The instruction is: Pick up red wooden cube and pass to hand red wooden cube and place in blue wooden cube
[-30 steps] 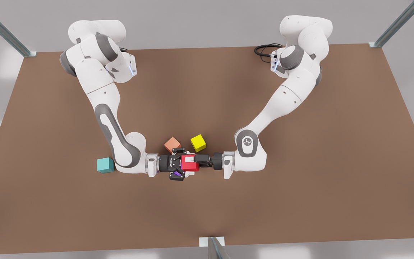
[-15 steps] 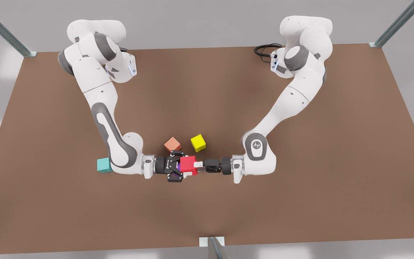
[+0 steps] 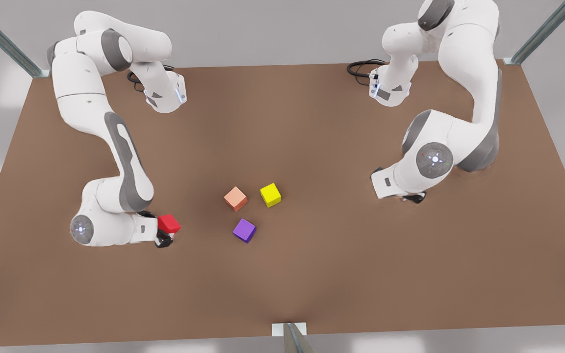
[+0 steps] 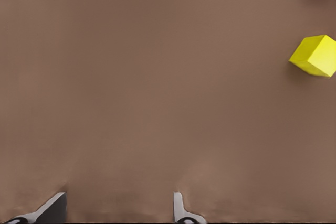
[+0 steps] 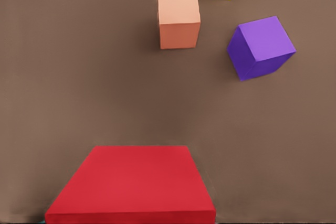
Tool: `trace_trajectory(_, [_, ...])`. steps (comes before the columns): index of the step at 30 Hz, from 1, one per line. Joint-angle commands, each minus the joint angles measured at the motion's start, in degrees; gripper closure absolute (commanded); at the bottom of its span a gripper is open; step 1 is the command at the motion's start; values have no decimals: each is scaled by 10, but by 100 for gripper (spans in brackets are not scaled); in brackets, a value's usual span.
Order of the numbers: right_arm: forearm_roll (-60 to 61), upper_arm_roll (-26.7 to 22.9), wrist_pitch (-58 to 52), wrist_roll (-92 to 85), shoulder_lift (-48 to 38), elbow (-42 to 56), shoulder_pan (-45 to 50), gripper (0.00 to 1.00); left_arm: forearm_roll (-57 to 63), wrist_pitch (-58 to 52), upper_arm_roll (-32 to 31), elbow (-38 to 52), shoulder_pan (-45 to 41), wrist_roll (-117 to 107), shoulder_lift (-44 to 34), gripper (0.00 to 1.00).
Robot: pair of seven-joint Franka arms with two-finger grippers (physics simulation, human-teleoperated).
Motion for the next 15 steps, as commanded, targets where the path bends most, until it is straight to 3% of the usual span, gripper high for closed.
trace_trajectory(1, [-196, 0, 85, 287, -2, -16, -8, 53, -84, 32, 97, -79, -19, -129, -63, 0])
trace_trajectory(2, [-197, -1, 107, 284, -7, -29, -19, 53, -83, -5, 96, -34, -16, -131, -42, 0])
trace_trajectory(5, [-195, -1, 185, 289, -57, -110, -32, 53, -89, -18, 86, -16, -35, -136, -31, 0])
trace_trajectory(15, [-189, -4, 314, 415, -137, -286, -50, 53, -88, -16, 87, -7, -30, -138, -14, 0])
